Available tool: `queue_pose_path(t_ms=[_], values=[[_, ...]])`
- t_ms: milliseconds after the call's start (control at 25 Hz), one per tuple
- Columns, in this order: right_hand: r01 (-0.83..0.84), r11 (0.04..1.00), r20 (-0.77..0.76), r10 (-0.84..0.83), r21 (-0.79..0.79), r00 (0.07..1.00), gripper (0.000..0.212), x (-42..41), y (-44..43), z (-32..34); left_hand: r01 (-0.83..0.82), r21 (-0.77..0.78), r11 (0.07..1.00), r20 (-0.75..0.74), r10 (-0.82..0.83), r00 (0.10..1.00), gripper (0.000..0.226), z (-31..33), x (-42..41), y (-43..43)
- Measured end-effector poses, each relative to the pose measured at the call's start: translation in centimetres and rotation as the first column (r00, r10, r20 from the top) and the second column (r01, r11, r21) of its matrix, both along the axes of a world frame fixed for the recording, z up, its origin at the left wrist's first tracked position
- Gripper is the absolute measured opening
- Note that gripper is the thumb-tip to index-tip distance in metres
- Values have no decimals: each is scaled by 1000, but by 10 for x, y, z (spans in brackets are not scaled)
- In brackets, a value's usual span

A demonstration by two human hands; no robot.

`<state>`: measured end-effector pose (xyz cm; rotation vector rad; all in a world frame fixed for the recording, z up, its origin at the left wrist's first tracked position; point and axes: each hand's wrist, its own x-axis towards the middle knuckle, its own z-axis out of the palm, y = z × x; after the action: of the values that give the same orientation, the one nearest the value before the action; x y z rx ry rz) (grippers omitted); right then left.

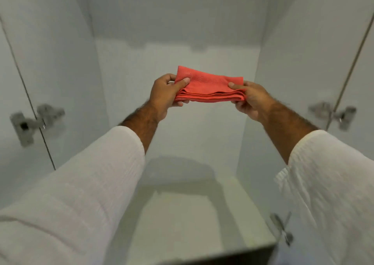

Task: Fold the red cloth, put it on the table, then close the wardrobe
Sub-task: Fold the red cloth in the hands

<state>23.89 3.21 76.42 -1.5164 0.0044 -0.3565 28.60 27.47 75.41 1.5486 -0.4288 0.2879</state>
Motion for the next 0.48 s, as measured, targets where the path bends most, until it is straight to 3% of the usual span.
queue_pose_path(t_ms=[120, 280, 360, 480], values=[[65, 996, -123, -57, 58, 991, 9, -35, -36, -92, 33, -5, 999, -199, -33, 979, 21, -103, -24, -37], [115, 963, -319, -32, 243, 947, 35, -94, -69, -269, 13, 78, 997, -409, 20, 912, 23, -255, -65, -79], [211, 932, -479, -47, 295, 877, 40, -143, -82, -372, 95, 192, 977, -514, 17, 858, 24, -340, -96, -100], [304, 920, -674, -63, 247, 736, 34, -211, -111, -505, 242, 283, 928, -657, 4, 754, 29, -465, -145, -130]])
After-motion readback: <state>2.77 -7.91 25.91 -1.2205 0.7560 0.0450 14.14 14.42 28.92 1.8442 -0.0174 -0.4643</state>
